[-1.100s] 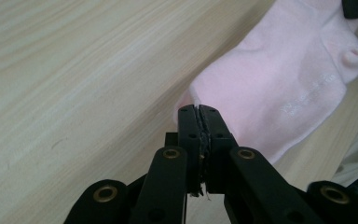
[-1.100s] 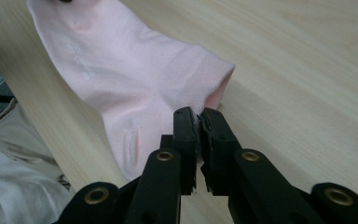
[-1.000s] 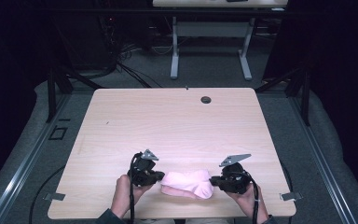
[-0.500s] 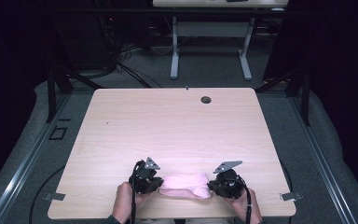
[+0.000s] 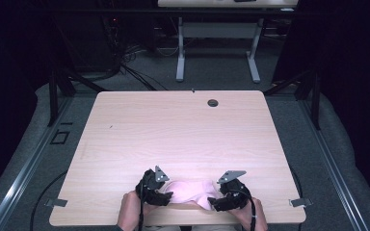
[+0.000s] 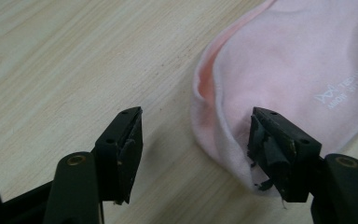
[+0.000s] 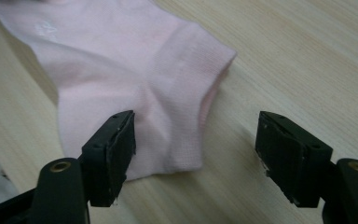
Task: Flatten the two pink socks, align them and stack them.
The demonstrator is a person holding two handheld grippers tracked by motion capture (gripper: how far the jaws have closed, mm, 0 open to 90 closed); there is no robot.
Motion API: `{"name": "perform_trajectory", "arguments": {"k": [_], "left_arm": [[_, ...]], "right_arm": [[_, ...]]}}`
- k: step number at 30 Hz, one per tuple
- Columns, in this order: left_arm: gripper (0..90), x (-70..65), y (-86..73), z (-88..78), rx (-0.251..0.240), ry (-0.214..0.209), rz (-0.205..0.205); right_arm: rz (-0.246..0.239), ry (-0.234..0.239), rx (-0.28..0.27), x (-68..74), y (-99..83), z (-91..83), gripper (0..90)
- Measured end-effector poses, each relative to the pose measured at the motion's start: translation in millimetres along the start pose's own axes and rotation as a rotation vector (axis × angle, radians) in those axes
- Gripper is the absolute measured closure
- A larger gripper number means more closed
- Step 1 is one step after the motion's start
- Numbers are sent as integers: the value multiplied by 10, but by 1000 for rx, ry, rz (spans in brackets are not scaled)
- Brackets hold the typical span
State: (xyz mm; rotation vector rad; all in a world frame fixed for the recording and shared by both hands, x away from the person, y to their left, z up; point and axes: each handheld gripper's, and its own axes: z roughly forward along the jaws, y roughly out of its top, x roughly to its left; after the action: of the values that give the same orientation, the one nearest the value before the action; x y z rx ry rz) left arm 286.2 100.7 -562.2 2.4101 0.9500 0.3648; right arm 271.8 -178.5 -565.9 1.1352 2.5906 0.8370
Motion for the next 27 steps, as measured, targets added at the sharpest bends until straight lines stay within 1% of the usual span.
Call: {"name": "perform_trajectory", "arguments": {"k": [2,4,5,6,7,8,9,11,12,14,15,16,17,18,20,21,22,23,26,27], "left_arm": [[325,14,-6,7,-6,3,-2],[301,28,-5,1,-10,8,-7],[282,39,-7,-7,-16,12,-10],[264,55,-9,-20,-23,14,-14],[243,67,-14,-30,-38,17,-27],[218,82,-14,-54,-45,24,-31],[193,95,-11,-81,-59,22,-43],[156,118,2,-167,-92,35,-55],[150,130,5,-196,-102,36,-59],[130,168,7,-257,-124,48,-72],[114,189,2,-282,-131,56,-79],[98,212,-11,-301,-140,66,-91],[88,251,-31,-331,-146,72,-103],[81,275,-47,-343,-147,77,-110],[65,342,-98,-374,-150,94,-134],[61,381,-129,-390,-149,104,-146],[54,425,-161,-407,-144,105,-157],[44,464,-194,-416,-142,125,-168],[23,606,-316,-453,-140,156,-211],[16,654,-364,-463,-138,171,-229]], "right_arm": [[0,3,-3,-6,-6,18,270],[-2,-4,-1,-12,-7,23,262],[-1,-3,0,-14,-7,23,258],[-2,-12,-2,-21,-9,25,251],[2,-5,-4,-28,-10,17,238],[6,-5,-13,-42,-17,6,224],[21,11,-25,-58,-21,-15,207],[53,45,-66,-123,-30,-77,167],[64,51,-84,-164,-27,-119,147],[70,43,-109,-199,-17,-185,139],[69,38,-114,-219,-13,-228,124],[70,33,-137,-237,-16,-258,101],[71,21,-138,-255,-19,-298,82],[79,14,-153,-278,-29,-324,68],[80,-3,-158,-324,-49,-365,57],[81,-19,-157,-356,-62,-388,54],[91,-26,-163,-386,-79,-402,49],[103,-38,-170,-414,-96,-417,45],[131,-71,-184,-512,-156,-476,23],[128,-83,-181,-554,-179,-501,22]]}}
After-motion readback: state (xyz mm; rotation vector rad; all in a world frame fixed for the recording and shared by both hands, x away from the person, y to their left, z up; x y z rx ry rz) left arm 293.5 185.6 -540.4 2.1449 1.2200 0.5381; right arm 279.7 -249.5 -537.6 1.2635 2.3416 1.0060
